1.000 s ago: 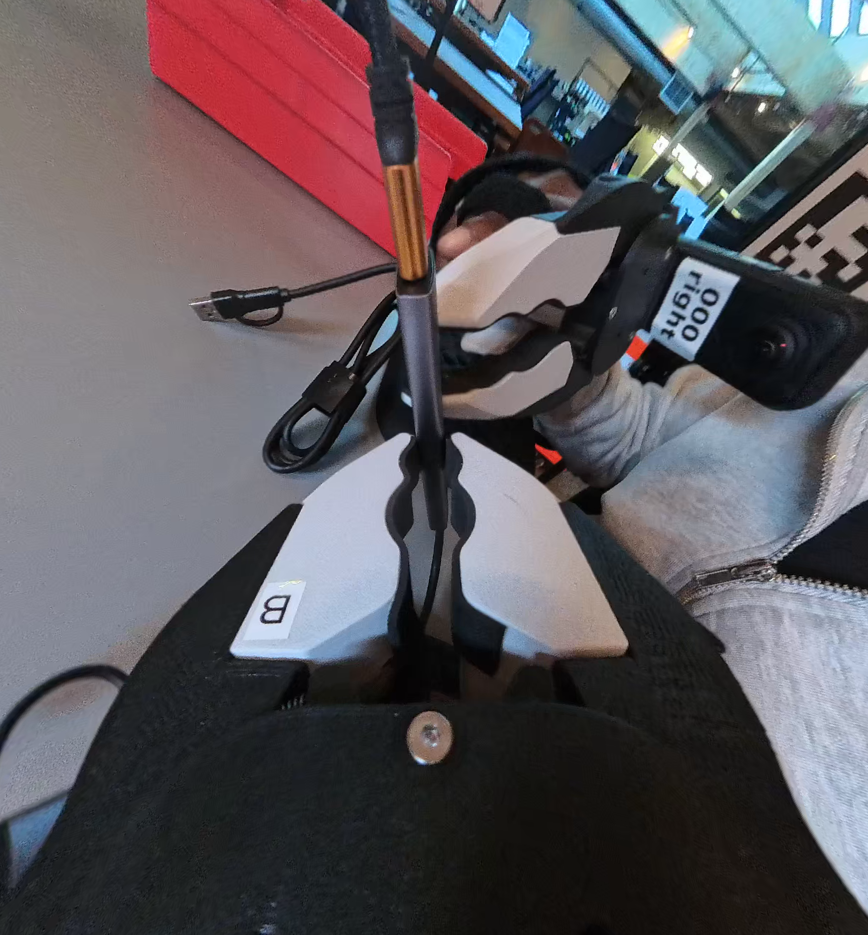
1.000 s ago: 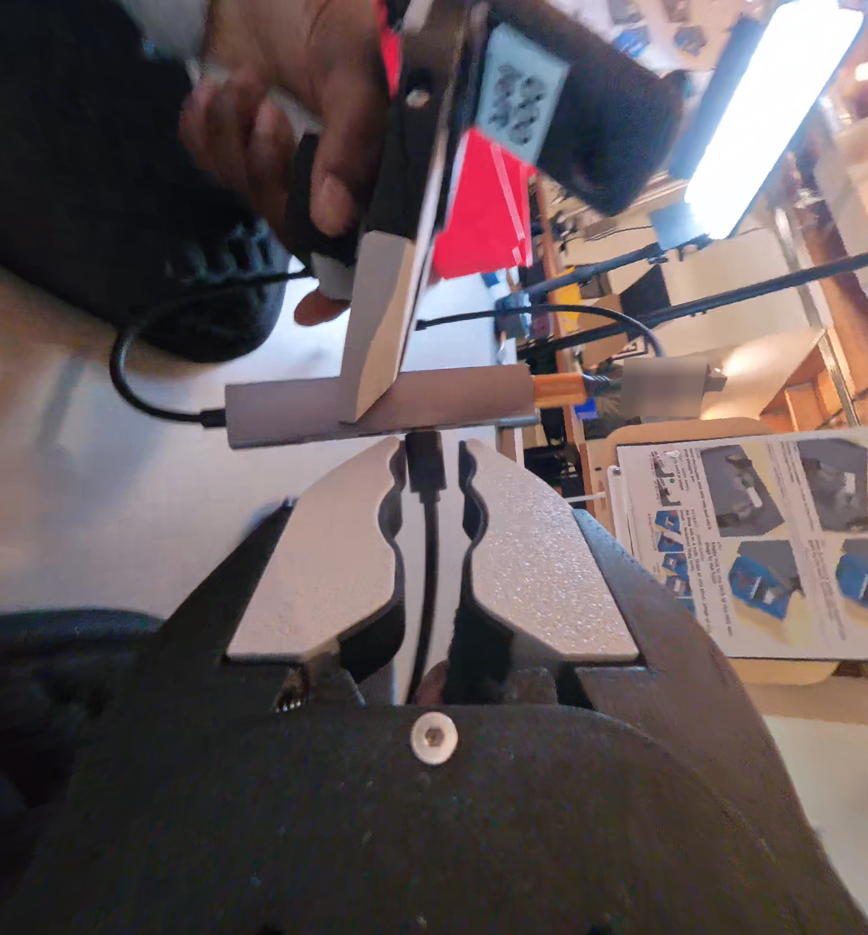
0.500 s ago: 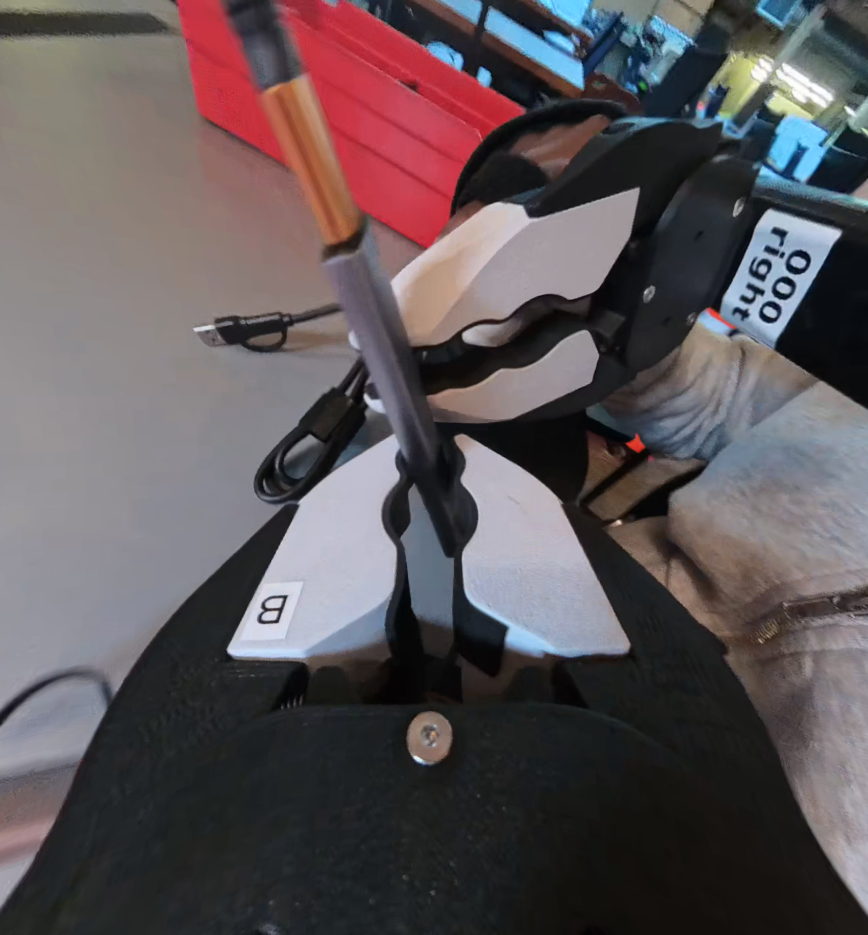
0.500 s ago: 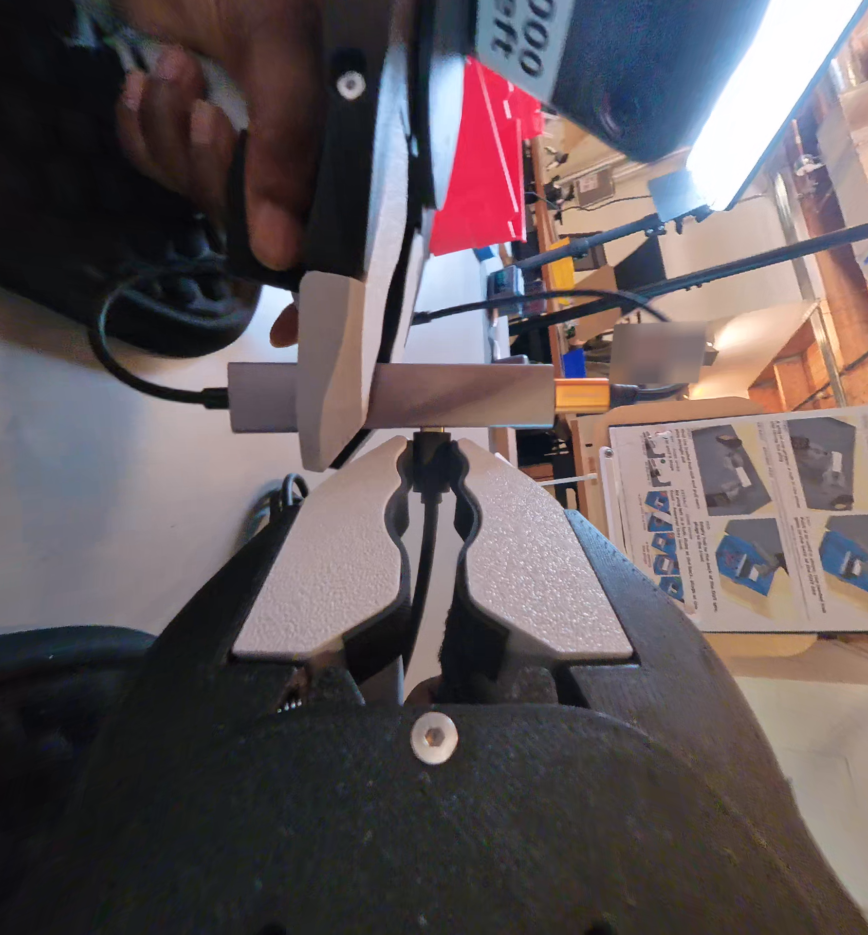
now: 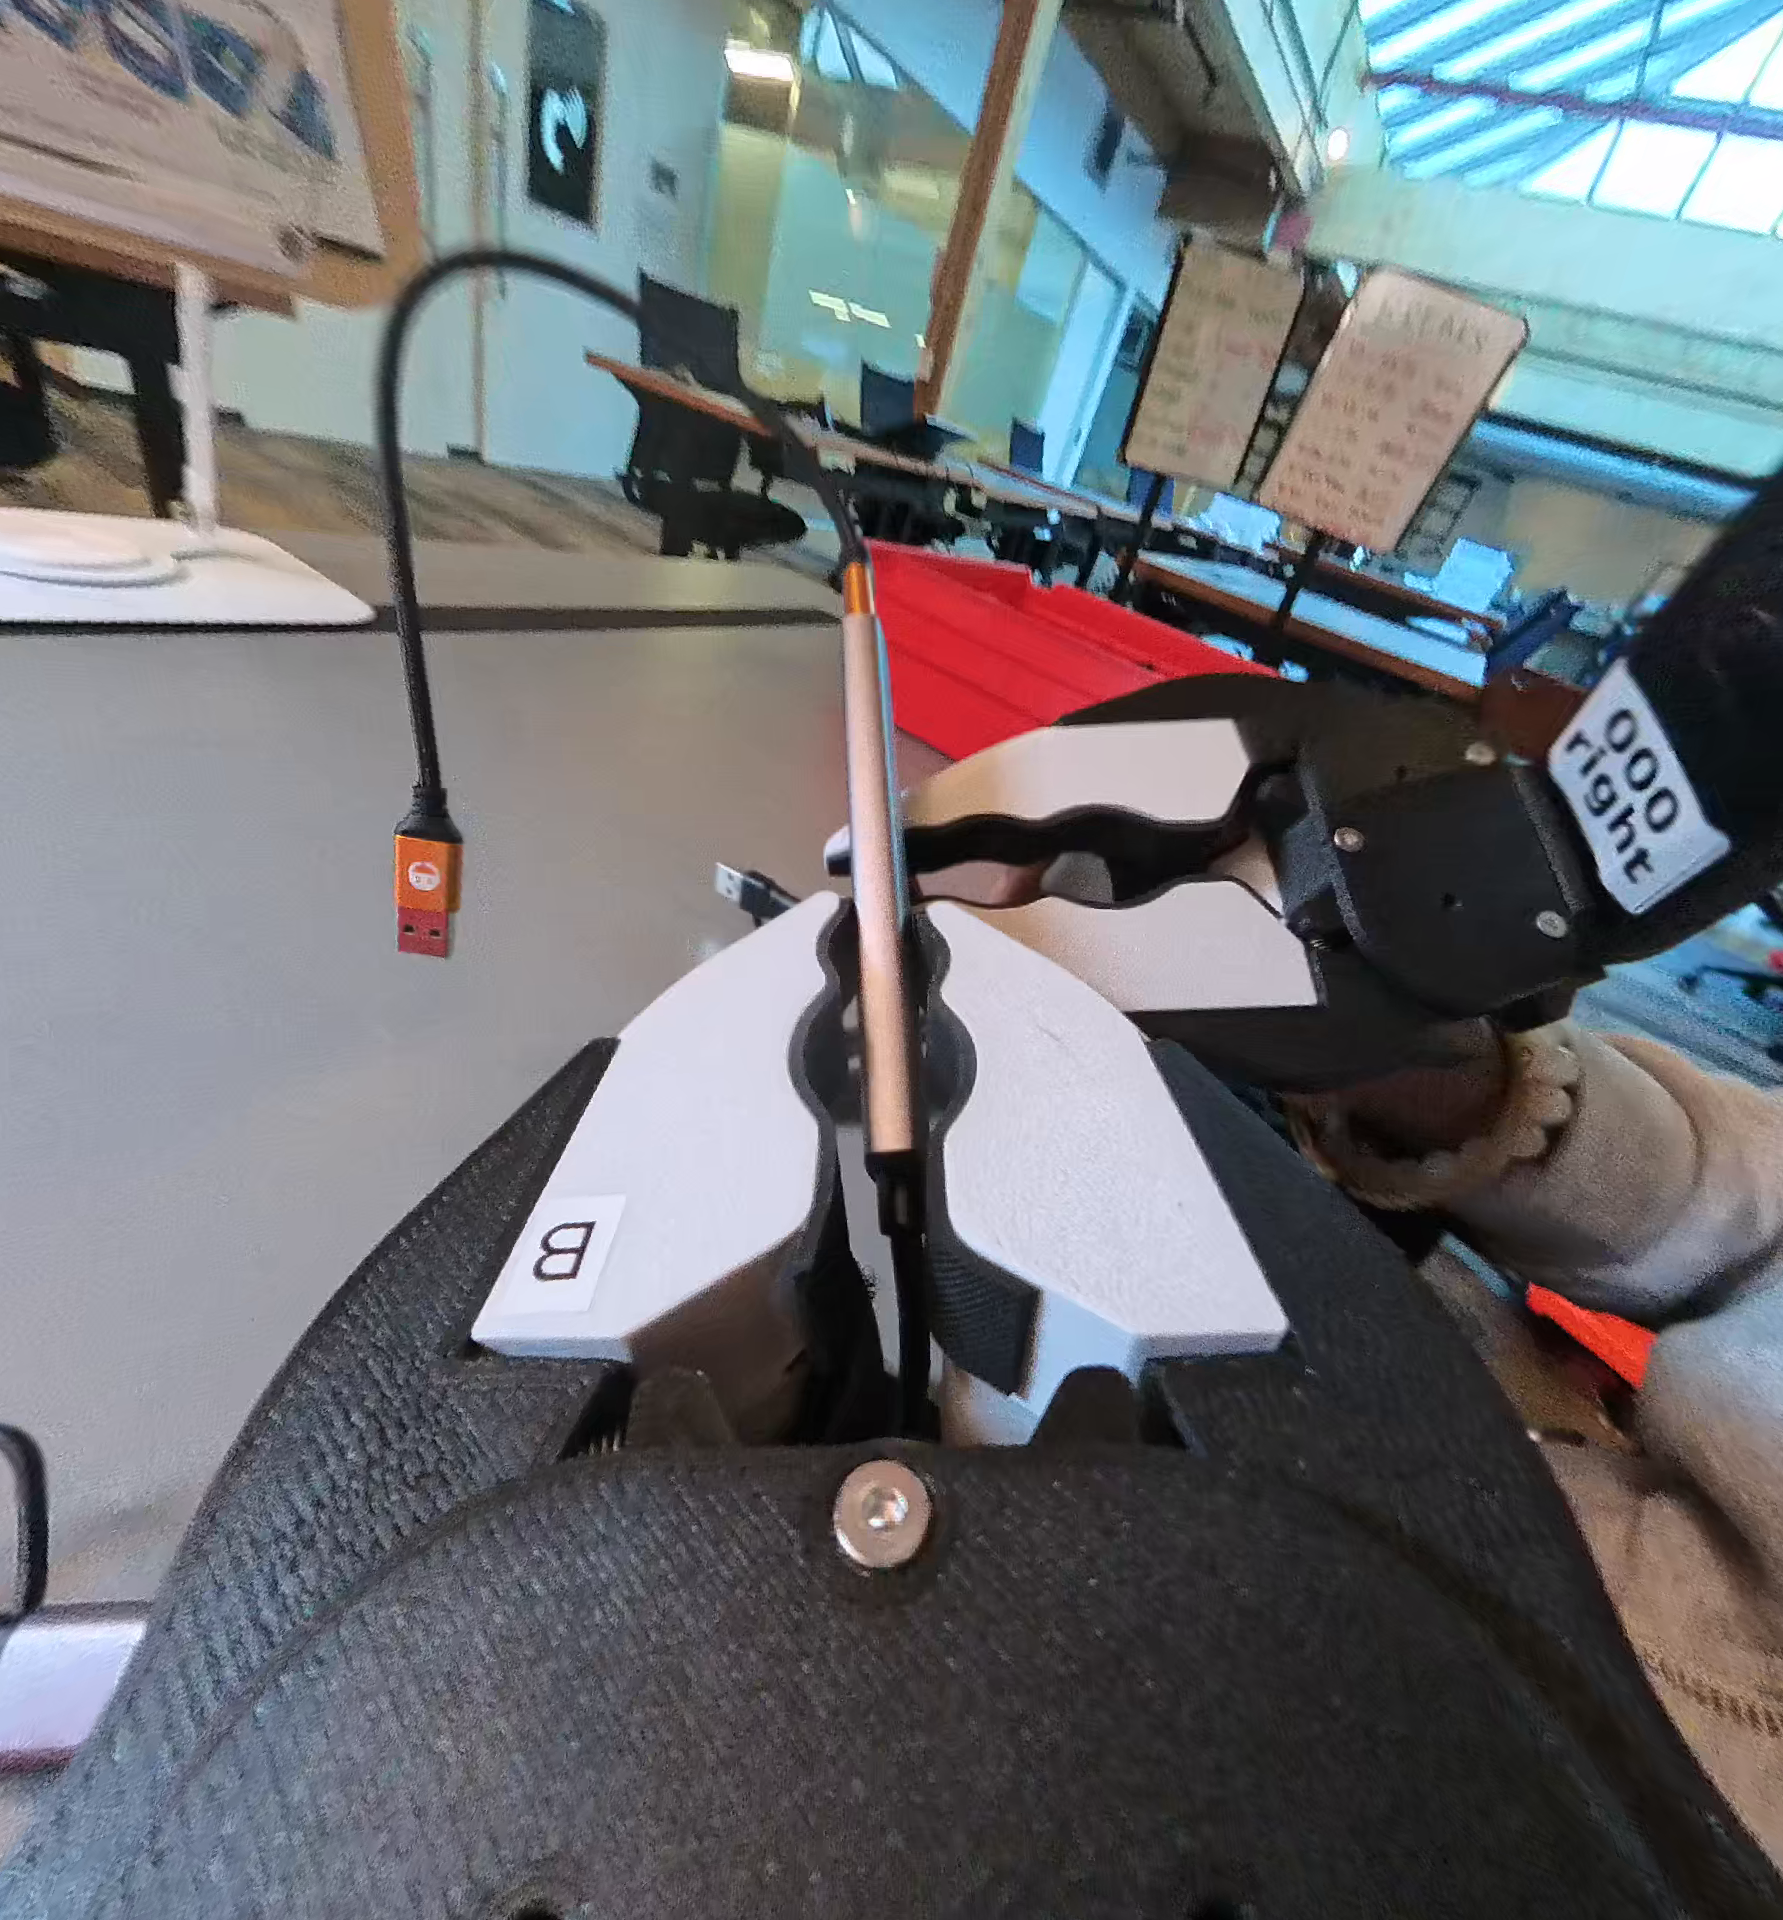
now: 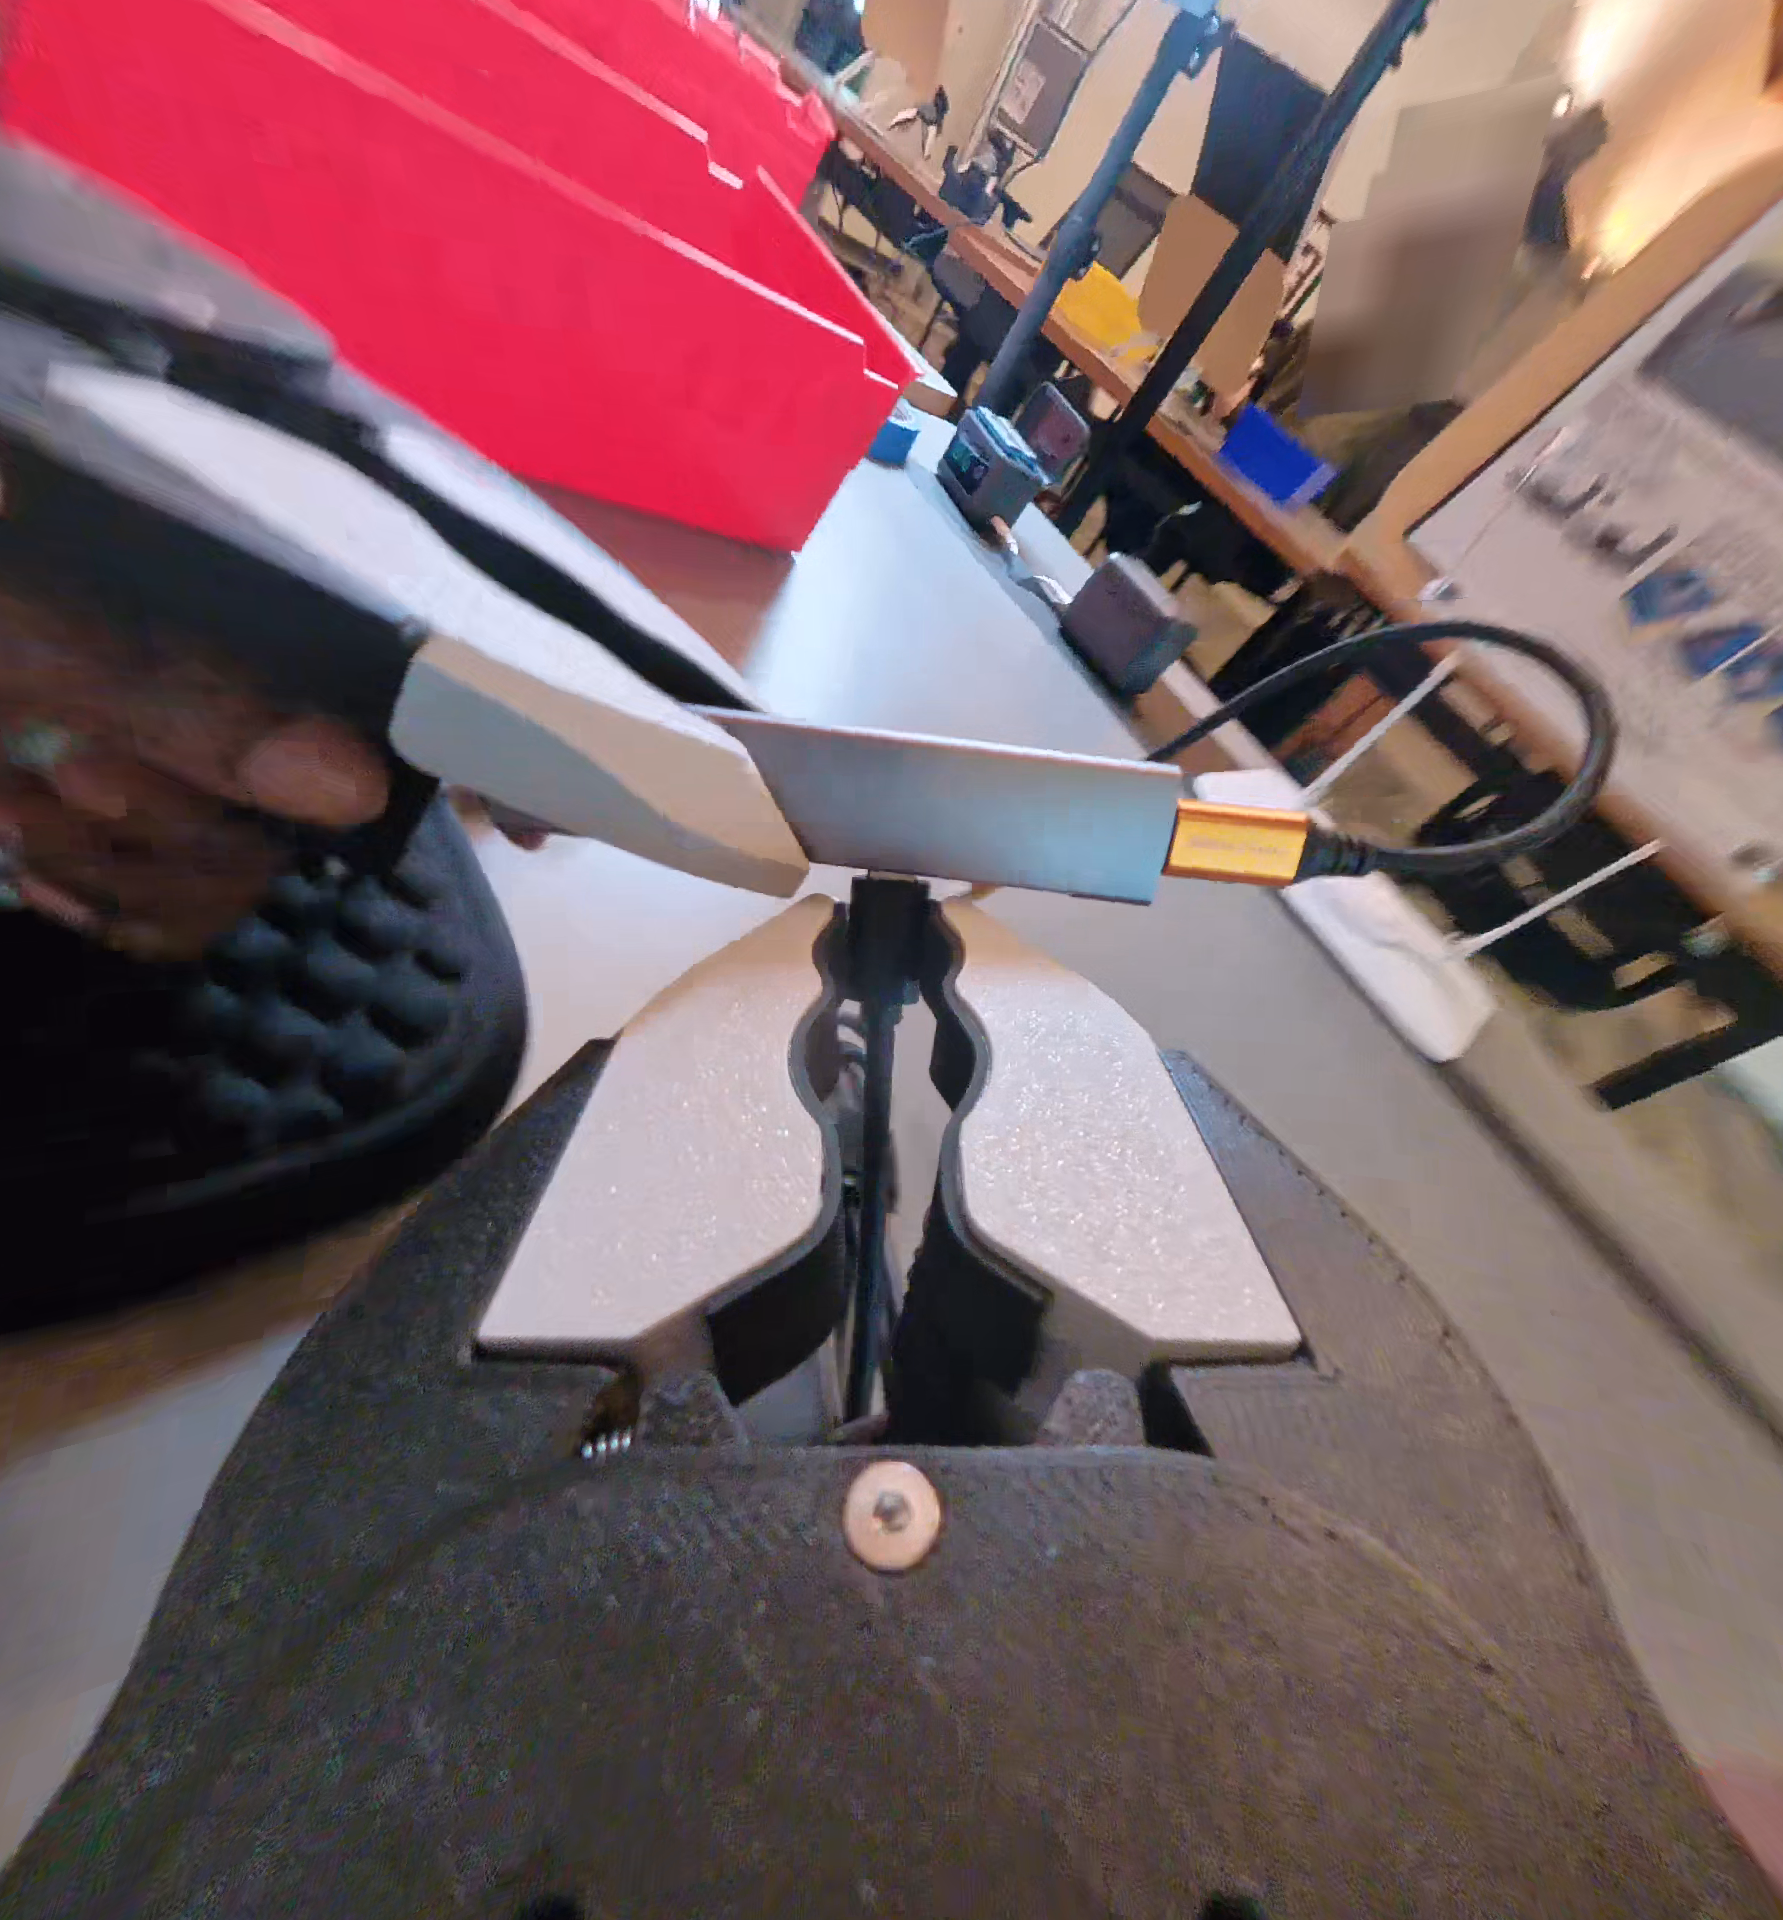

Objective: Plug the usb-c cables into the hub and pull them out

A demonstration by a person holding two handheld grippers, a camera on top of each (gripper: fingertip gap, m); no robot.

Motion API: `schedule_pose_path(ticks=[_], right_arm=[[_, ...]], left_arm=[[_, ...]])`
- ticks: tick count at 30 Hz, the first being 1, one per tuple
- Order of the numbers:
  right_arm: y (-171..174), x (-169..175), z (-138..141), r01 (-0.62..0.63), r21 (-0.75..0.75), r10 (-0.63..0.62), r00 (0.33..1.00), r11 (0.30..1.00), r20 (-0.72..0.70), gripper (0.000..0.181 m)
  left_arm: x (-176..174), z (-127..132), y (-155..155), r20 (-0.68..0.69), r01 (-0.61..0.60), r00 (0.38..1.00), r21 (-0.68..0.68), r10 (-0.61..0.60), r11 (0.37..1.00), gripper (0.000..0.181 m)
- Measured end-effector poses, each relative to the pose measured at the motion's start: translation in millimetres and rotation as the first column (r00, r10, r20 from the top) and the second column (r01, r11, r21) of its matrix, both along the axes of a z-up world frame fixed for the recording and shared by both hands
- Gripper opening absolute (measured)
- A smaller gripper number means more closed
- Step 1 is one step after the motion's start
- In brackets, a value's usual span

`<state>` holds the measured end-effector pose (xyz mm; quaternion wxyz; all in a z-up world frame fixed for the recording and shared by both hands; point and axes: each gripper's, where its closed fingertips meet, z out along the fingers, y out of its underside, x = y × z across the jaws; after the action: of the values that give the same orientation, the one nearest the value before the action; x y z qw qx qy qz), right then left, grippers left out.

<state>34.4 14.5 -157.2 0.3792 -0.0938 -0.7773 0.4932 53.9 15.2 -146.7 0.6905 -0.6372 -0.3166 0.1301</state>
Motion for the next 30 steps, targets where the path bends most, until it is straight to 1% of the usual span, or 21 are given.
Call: schedule_pose_path(ticks=[2,4,6,7,8,10,11,12,14,16,18,19,21,22,23,24,25,26,27,28,30], right_arm=[[-7,1,2,0.01,-0.127,0.005,0.993,0.992,0.116,0.013],[-16,2,4,0.032,-0.249,0.024,0.976,0.968,0.217,0.013],[-22,4,5,0.056,-0.318,0.03,0.965,0.947,0.259,0.013],[-22,4,5,0.059,-0.302,0.015,0.971,0.952,0.239,0.013],[-21,3,7,0.06,-0.235,-0.019,0.984,0.97,0.175,0.013],[-17,-1,16,0.094,-0.054,-0.096,0.994,0.994,-0.042,0.013],[-15,-2,22,0.122,0.009,-0.12,0.983,0.992,-0.138,0.014],[-12,-4,26,0.14,0.062,-0.123,0.968,0.988,-0.217,0.013],[-6,-8,33,0.183,0.185,-0.102,0.921,0.966,-0.375,0.013],[0,-13,34,0.227,0.331,-0.044,0.877,0.916,-0.478,0.013],[1,-13,33,0.225,0.437,0.048,0.846,0.871,-0.531,0.013],[1,-11,33,0.225,0.487,0.1,0.826,0.844,-0.555,0.012],[-2,-7,35,0.224,0.531,0.175,0.782,0.817,-0.599,0.013],[-5,-3,36,0.191,0.53,0.205,0.775,0.826,-0.598,0.013],[-8,2,37,0.143,0.519,0.236,0.769,0.843,-0.594,0.012],[-11,6,38,0.089,0.506,0.269,0.761,0.858,-0.59,0.013],[-12,11,39,0.025,0.49,0.303,0.757,0.871,-0.579,0.013],[-14,16,39,-0.046,0.473,0.343,0.75,0.88,-0.565,0.012],[-15,22,41,-0.109,0.452,0.378,0.735,0.885,-0.563,0.013],[-15,28,44,-0.168,0.436,0.414,0.715,0.884,-0.564,0.013],[-15,40,51,-0.269,0.402,0.468,0.685,0.875,-0.559,0.013]], left_arm=[[-1,6,-6,-0.038,-0.047,0.998,0.033,0.048,0.998,0.009],[-2,13,-14,-0.085,-0.101,0.991,0.068,0.107,0.993,0.008],[-2,18,-19,-0.127,-0.144,0.98,0.083,0.154,0.986,0.009],[-1,20,-20,-0.155,-0.164,0.973,0.072,0.174,0.984,0.009],[-1,21,-20,-0.185,-0.184,0.964,0.052,0.191,0.981,0.009],[0,25,-19,-0.253,-0.215,0.943,0.035,0.217,0.976,0.009],[1,27,-19,-0.262,-0.208,0.942,0.038,0.211,0.977,0.009],[1,26,-17,-0.244,-0.178,0.952,0.046,0.183,0.983,0.009],[1,23,-14,-0.192,-0.11,0.974,0.049,0.118,0.993,0.01],[-1,23,-16,-0.189,-0.109,0.976,0.029,0.112,0.994,0.014],[-3,27,-23,-0.218,-0.148,0.965,0.005,0.146,0.989,0.035],[-4,28,-24,-0.231,-0.165,0.96,-0.025,0.155,0.986,0.042],[-4,28,-20,-0.241,-0.152,0.961,-0.067,0.132,0.986,0.055],[-3,31,-16,-0.23,-0.127,0.966,-0.045,0.113,0.991,0.061],[-2,36,-13,-0.224,-0.089,0.971,0.004,0.087,0.996,0.066],[0,45,-12,-0.227,-0.033,0.973,0.077,0.05,0.996,0.066],[5,56,-11,-0.245,0.059,0.969,0.167,-0.017,0.984,0.064],[17,66,-9,-0.275,0.197,0.953,0.243,-0.127,0.95,0.055],[28,75,-7,-0.291,0.331,0.924,0.293,-0.246,0.897,0.053],[34,80,-8,-0.294,0.421,0.896,0.332,-0.332,0.844,0.052],[46,83,-7,-0.308,0.562,0.823,0.319,-0.477,0.764,0.05]])
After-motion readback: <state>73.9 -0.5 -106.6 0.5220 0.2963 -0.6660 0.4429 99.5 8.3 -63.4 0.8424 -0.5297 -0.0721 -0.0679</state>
